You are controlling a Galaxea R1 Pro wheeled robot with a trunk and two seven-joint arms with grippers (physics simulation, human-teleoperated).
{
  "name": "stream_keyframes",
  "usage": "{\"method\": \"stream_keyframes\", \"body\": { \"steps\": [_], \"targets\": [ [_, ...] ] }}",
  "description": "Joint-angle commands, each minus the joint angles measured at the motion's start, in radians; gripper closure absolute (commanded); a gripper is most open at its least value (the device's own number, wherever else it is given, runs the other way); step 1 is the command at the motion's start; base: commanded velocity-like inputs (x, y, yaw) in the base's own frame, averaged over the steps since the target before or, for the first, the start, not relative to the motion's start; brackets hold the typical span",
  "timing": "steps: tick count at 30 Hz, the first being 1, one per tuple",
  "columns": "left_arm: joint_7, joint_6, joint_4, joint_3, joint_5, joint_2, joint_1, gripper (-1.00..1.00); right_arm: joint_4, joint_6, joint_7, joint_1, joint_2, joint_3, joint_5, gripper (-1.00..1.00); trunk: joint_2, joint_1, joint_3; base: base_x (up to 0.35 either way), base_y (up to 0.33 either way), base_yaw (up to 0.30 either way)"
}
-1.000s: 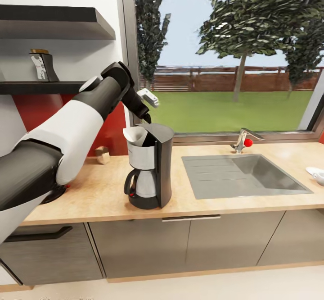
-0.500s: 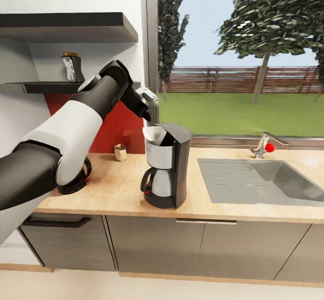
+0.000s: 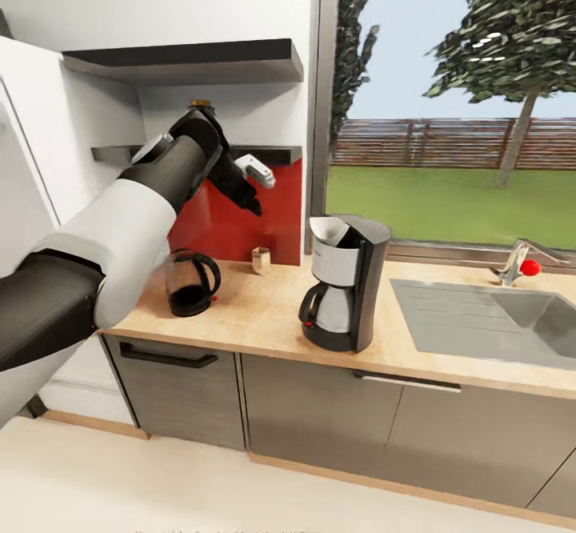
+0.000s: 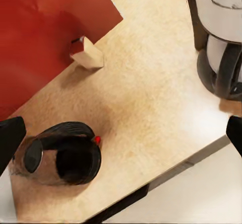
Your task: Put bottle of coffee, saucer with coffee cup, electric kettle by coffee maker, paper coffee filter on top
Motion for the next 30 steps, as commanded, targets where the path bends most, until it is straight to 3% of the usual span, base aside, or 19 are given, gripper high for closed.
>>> {"method": "stream_keyframes", "body": {
  "steps": [1,5,8,10,13,16,17,18,21,24,25,27,30],
  "targets": [
    [-0.01,0.004,-0.001,-0.001,-0.01,0.011,0.004,-1.0,0.0,-0.003,-0.001,-0.001,0.0,0.0,0.001,-1.0,-0.002,0.0,-0.002,-0.048,0.044,0.099],
    [-0.01,0.003,-0.003,0.0,-0.006,0.064,0.068,-1.0,0.0,-0.003,-0.001,-0.001,0.0,0.0,0.001,-1.0,-0.002,0.0,-0.002,-0.017,0.015,0.034],
    [-0.01,-0.001,-0.038,0.006,0.001,0.115,0.165,-1.0,0.0,-0.003,-0.001,-0.001,-0.001,0.0,0.002,-1.0,-0.002,0.0,-0.002,-0.004,0.004,0.009],
    [-0.007,-0.005,-0.104,0.039,0.004,0.139,0.252,-1.0,0.0,-0.003,-0.001,-0.001,-0.002,0.0,0.002,-1.0,-0.002,0.0,-0.002,-0.001,0.001,0.003],
    [-0.005,-0.018,-0.247,0.131,0.005,0.152,0.396,-1.0,0.0,-0.004,-0.001,-0.001,-0.003,0.0,0.003,-1.0,-0.002,0.0,-0.002,0.0,0.0,0.0],
    [-0.008,-0.084,-0.495,0.268,0.006,0.157,0.631,-1.0,0.0,-0.004,-0.001,-0.001,-0.004,0.0,0.003,-1.0,-0.002,0.0,-0.002,0.0,0.0,0.0],
    [-0.009,-0.087,-0.516,0.281,0.006,0.157,0.652,-1.0,0.0,-0.004,-0.001,-0.001,-0.004,0.0,0.003,-1.0,-0.002,0.0,-0.002,0.0,0.0,0.0],
    [-0.016,-0.121,-0.699,0.419,0.016,0.158,0.848,-1.0,0.0,-0.005,-0.001,-0.001,-0.005,0.0,0.003,-1.0,-0.002,0.0,-0.002,0.0,0.0,0.0],
    [-0.019,-0.176,-0.769,0.484,0.034,0.158,0.938,-1.0,0.0,-0.005,-0.001,-0.001,-0.005,0.0,0.003,-1.0,-0.002,0.0,-0.002,0.0,0.0,0.0],
    [-0.023,-0.255,-0.839,0.599,0.083,0.159,1.076,-1.0,0.0,-0.005,-0.001,-0.001,-0.005,0.0,0.004,-1.0,-0.002,0.0,-0.002,0.0,0.0,0.0],
    [-0.023,-0.266,-0.843,0.615,0.09,0.159,1.091,-1.0,0.0,-0.005,-0.001,-0.001,-0.005,0.0,0.004,-1.0,-0.002,0.0,-0.002,0.0,0.0,0.0],
    [-0.024,-0.337,-0.853,0.704,0.121,0.162,1.158,-1.0,0.0,-0.005,-0.001,-0.001,-0.005,0.0,0.004,-1.0,-0.002,0.0,-0.002,0.0,0.0,0.0],
    [-0.024,-0.44,-0.854,0.807,0.137,0.164,1.241,-1.0,0.0,-0.006,-0.001,-0.001,-0.005,0.0,0.004,-1.0,-0.002,0.0,-0.002,0.0,0.0,0.0]
  ]
}}
